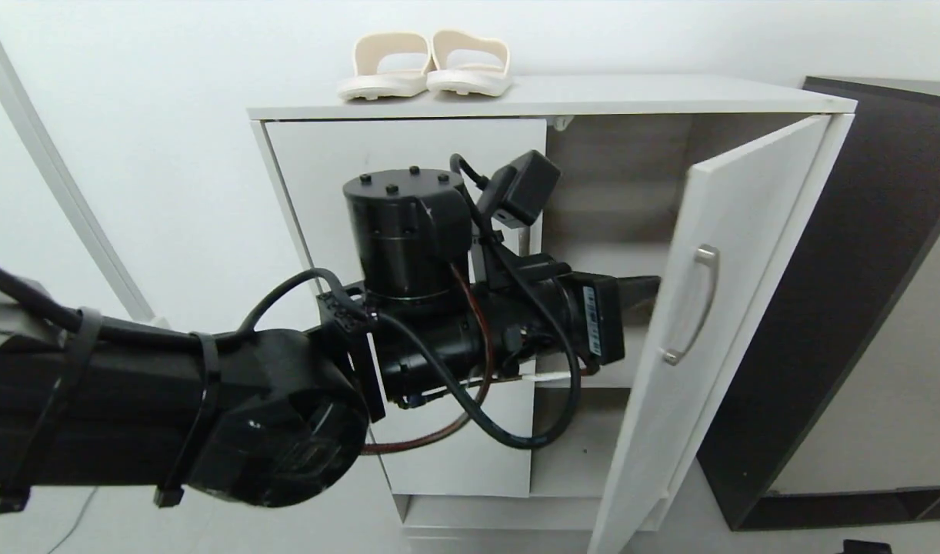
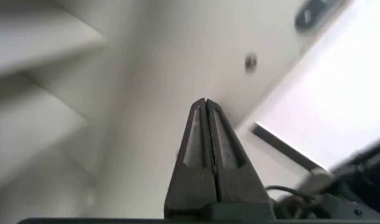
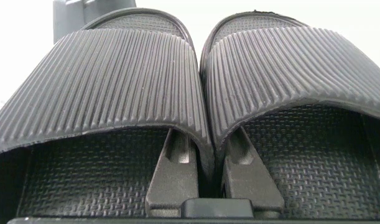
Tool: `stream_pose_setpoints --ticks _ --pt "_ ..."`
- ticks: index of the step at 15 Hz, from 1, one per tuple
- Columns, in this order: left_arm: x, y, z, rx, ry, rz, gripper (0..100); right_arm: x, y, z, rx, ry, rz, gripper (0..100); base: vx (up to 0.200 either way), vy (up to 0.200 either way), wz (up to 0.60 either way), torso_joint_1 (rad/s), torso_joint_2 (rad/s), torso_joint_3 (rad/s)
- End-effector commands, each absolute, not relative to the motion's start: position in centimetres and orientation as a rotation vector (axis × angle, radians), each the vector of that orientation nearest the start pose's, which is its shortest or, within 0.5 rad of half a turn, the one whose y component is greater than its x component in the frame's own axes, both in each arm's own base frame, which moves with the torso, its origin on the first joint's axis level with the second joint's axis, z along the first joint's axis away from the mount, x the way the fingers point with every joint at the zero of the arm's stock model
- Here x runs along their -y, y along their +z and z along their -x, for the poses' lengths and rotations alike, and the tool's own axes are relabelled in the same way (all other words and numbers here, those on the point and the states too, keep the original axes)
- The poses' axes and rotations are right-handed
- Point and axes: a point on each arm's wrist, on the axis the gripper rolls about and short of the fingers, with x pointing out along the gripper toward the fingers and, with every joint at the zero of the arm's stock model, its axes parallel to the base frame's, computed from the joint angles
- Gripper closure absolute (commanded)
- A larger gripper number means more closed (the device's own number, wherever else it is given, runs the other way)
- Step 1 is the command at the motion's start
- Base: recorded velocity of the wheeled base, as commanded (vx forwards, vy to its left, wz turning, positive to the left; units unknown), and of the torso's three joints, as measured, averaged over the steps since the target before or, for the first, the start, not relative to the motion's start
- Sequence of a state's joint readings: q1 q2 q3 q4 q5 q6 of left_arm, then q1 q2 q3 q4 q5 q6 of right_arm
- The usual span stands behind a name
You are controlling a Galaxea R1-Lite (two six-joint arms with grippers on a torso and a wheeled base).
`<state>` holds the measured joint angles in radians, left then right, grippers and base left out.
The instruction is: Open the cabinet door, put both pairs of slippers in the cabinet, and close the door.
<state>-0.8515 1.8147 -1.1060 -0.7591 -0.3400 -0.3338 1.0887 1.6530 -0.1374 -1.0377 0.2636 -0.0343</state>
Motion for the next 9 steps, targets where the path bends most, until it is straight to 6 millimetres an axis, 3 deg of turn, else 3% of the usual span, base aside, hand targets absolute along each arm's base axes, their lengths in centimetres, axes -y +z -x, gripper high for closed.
stream_pose_setpoints --ticks 1,3,5,7,9 --pt "29.2 23.6 -20.5 -0.153 -1.247 0.295 100 -17.7 8.5 -7.4 -0.433 1.389 0.247 100 -0.2 0.0 0.0 -0.002 0.01 -0.002" --pt "29.2 23.9 -20.5 -0.122 -1.248 0.292 100 -17.5 8.9 -6.7 -0.409 1.418 0.244 100 -0.2 0.0 0.0 0.005 0.0 0.0" --pt "28.0 24.2 -21.8 -0.084 -1.201 0.302 100 -17.7 8.9 -7.1 -0.409 1.401 0.237 100 0.0 0.0 0.0 0.0 0.0 0.0" --pt "24.7 24.8 -23.2 -0.06 -1.076 0.307 100 -18.0 8.8 -9.7 -0.411 1.245 0.218 100 0.0 0.0 0.0 0.0 0.0 0.0" --pt "19.4 26.9 -23.1 -0.002 -0.907 0.293 100 -18.3 9.0 -12.9 -0.407 0.928 0.165 100 0.0 0.0 0.0 0.0 0.0 0.0"
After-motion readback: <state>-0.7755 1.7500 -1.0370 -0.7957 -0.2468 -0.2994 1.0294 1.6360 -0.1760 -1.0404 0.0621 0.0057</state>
